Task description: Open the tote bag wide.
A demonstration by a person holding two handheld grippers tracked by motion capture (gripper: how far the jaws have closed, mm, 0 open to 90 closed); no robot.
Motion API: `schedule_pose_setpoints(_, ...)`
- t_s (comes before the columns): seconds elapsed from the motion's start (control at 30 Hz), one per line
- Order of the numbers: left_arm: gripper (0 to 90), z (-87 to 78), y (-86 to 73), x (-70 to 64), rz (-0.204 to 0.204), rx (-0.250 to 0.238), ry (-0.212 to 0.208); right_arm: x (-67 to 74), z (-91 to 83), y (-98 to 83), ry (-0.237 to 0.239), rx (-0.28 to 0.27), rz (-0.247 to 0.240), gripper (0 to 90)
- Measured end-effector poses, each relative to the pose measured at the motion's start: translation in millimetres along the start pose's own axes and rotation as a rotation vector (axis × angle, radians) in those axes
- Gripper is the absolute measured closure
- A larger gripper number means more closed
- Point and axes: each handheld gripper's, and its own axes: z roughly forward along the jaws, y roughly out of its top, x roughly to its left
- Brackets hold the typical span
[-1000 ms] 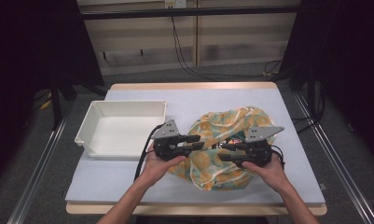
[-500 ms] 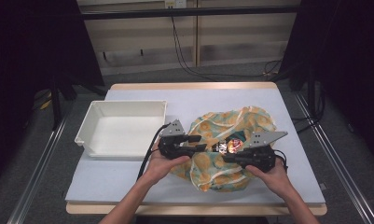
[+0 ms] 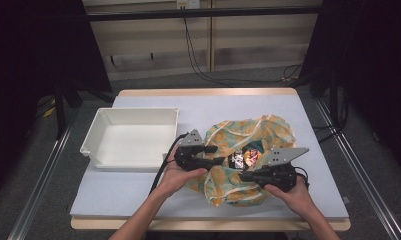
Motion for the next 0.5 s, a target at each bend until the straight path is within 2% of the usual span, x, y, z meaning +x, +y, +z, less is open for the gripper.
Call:
schedule_pose_setpoints(0.13, 50.3, 2.7, -1.2, -0.5, -0.002, 0.009, 0.003, 1.8, 2.3, -2.1, 0.006, 0.009, 0.0, 90.0)
schedule_pose_setpoints(0.23, 57.2, 3.5, -1.5, -0.6, 0.008, 0.027, 0.007, 4.4, 2.8, -3.0, 0.011, 0.015, -0.005, 89.9)
schedule_pose_setpoints(0.37, 75.3, 4.0, -1.8, -0.3, 0.012, 0.041, -0.015, 8.3, 0.8, -4.9, 0.012, 0.013, -0.007, 89.5)
schedule_pose_setpoints(0.43, 82.3, 3.8, -1.9, 0.2, 0.002, 0.053, -0.024, 9.7, -0.2, -7.0, 0.01, 0.017, -0.004, 89.3)
schedule_pose_setpoints(0.5, 88.8, 3.4, -1.9, 0.9, -0.009, 0.038, -0.05, 10.4, -1.4, -8.8, 0.01, 0.015, -0.001, 89.3)
